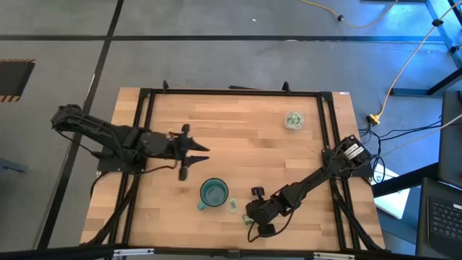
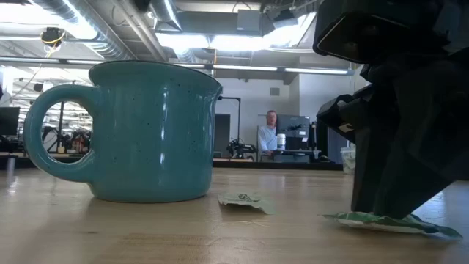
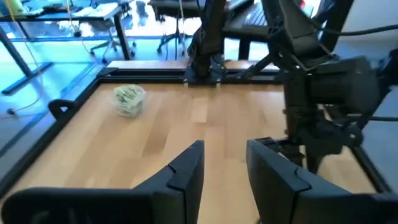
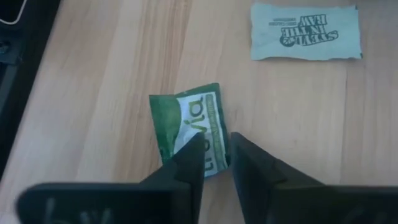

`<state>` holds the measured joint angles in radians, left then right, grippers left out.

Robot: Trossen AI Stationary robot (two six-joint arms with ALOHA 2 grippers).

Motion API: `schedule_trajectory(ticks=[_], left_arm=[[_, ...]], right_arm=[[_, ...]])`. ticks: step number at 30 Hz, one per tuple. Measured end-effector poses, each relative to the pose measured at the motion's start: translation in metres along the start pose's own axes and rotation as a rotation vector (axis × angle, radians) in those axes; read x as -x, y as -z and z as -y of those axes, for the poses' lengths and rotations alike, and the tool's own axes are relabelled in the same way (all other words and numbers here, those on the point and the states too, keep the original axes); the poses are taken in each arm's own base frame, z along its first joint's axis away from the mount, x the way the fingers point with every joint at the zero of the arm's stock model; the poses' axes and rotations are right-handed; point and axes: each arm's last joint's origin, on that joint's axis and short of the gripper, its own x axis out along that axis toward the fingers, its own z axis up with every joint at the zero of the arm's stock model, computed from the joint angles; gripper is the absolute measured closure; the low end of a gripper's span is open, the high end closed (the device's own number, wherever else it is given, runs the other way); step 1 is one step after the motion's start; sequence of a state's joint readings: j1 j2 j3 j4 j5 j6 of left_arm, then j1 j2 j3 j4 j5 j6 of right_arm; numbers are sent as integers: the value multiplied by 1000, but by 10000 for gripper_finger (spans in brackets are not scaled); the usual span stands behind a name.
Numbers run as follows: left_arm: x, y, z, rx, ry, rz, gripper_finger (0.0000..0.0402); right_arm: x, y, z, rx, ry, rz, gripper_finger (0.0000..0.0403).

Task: Pick and place items into bin
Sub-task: Put the truvia packet into the transparent bin

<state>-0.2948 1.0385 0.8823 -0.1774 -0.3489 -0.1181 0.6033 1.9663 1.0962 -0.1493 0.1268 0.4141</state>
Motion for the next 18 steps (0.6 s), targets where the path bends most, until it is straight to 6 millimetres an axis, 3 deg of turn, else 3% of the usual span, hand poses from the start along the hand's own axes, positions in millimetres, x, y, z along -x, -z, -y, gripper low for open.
schedule_trajectory(ticks=[8, 12, 18], left_arm=[[27, 52, -16, 89, 4, 141, 288], [35, 69, -22, 95, -16, 153, 288], [41, 97, -27, 99, -15, 152, 288]], right_arm=[[0, 2, 0, 2, -28, -34, 393], [2, 1, 0, -18, -23, -28, 396], [38, -3, 11, -71, 43, -56, 400]])
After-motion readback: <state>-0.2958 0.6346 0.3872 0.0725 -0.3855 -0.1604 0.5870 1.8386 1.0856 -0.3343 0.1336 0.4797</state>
